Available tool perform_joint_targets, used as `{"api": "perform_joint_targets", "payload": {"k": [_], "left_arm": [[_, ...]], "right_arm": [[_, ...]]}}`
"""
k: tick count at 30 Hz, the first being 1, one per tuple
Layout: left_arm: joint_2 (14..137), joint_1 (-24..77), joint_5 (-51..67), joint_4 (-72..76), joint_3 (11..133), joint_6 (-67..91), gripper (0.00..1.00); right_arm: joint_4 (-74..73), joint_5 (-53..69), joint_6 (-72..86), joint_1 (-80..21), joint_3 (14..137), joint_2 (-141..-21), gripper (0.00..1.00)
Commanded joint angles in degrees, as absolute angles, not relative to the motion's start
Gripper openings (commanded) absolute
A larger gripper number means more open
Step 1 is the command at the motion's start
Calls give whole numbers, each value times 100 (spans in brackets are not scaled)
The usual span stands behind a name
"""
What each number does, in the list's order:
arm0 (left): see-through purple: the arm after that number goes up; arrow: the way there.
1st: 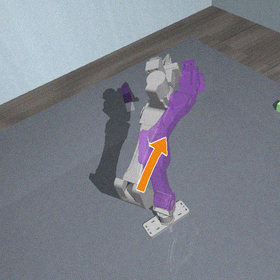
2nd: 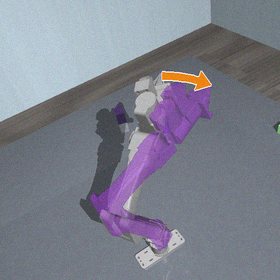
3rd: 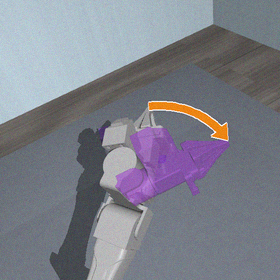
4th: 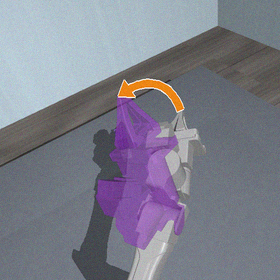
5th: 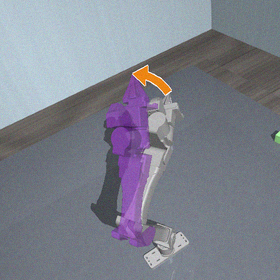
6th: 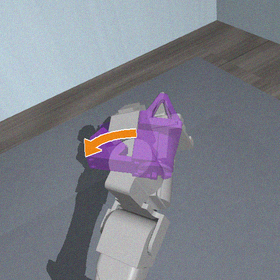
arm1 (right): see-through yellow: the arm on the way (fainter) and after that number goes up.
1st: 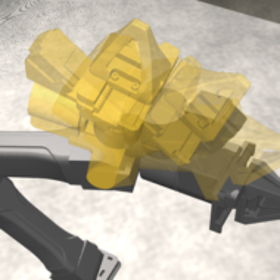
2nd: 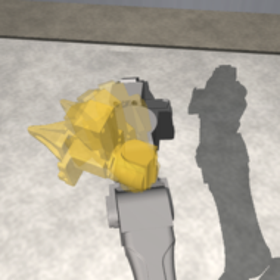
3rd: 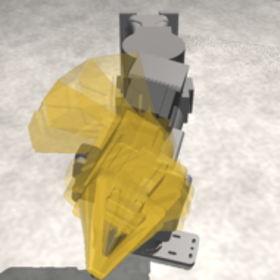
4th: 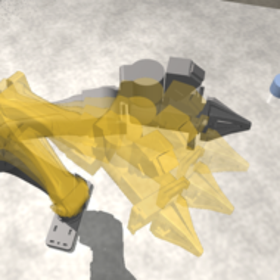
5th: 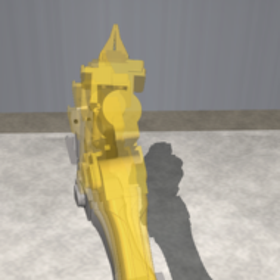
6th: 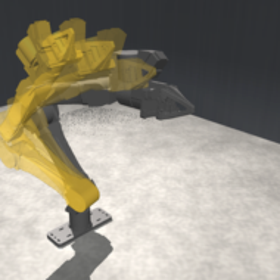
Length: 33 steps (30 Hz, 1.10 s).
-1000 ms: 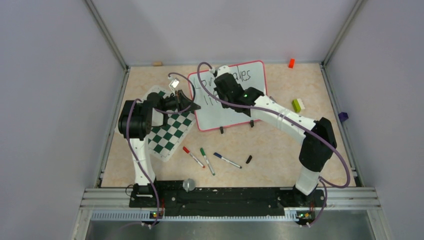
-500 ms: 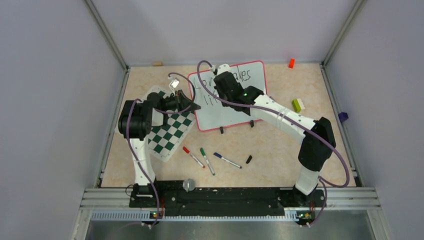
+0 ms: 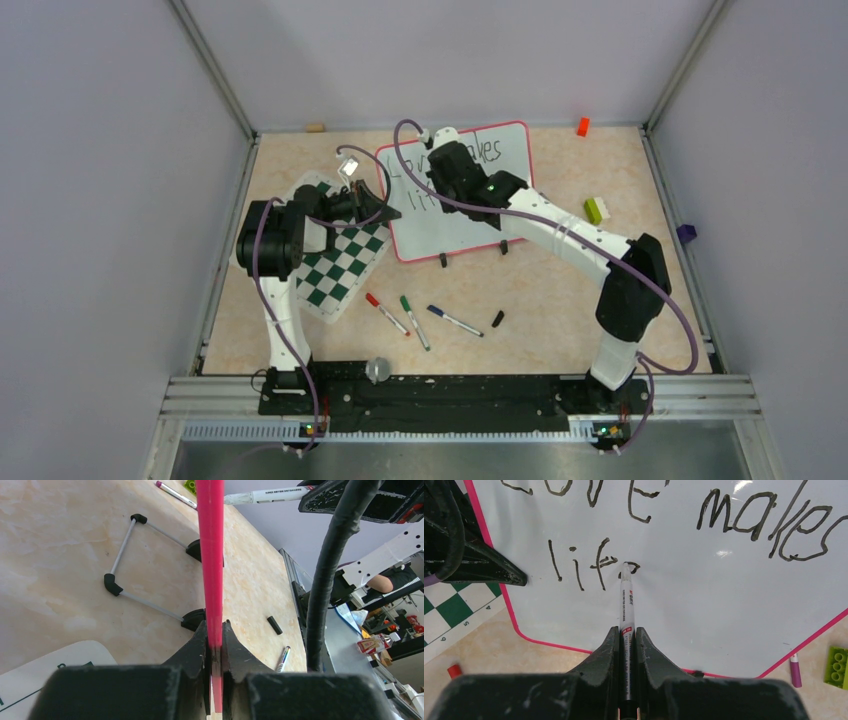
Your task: Write a sentence on the whiteboard
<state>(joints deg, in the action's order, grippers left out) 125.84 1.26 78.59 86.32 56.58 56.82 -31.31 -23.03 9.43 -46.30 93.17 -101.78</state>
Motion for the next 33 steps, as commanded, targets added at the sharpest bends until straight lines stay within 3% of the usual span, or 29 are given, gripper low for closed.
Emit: {"api": "perform_joint_targets", "payload": {"k": [1,19,33], "left_arm": [[12393,146,8053,9281,5651,5238,0],[12388,141,8055,9280,5652,5241,0],[12407,142,8058,9281,5678,5269,0]], "right_arm": [[-2933,-2164,920,-4559,9517,-10223,0],[-3155,-2220,1061,-4562,8884,-9837,0],[-3248,-2643,1123,-4554,9062,-9764,0]]}}
